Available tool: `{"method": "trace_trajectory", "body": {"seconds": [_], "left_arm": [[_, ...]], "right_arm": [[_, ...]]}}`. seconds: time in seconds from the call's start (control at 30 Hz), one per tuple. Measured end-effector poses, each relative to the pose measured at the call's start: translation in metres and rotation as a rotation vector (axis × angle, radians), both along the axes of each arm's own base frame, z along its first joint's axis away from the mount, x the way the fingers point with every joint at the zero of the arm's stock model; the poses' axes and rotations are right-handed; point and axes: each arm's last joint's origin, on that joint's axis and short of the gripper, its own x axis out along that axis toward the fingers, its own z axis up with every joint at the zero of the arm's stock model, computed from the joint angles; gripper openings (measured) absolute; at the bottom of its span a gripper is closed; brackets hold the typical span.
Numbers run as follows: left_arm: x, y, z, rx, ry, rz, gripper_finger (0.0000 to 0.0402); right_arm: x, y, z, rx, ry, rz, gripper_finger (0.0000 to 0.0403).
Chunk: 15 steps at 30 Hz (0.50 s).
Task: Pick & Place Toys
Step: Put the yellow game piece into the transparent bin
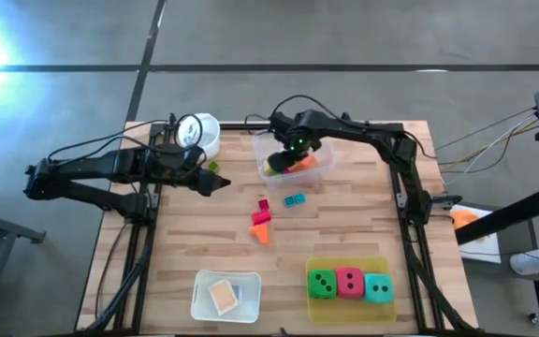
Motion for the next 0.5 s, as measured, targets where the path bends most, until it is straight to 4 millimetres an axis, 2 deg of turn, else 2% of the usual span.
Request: {"method": "trace_trajectory", "body": {"seconds": [0.13, 0.5], "left_arm": [[0.0, 0.0, 0.0, 0.0, 0.001, -0.001, 0.0297], [0.0, 0.0, 0.0, 0.006, 0.002, -0.004, 0.0297]], "right_arm": [[-0.001, -0.001, 0.006, -0.009, -0.022, -0.008, 0.008], [-0.004, 0.001, -0.009, 0.003, 0.017, 0.019, 0.008]]}}
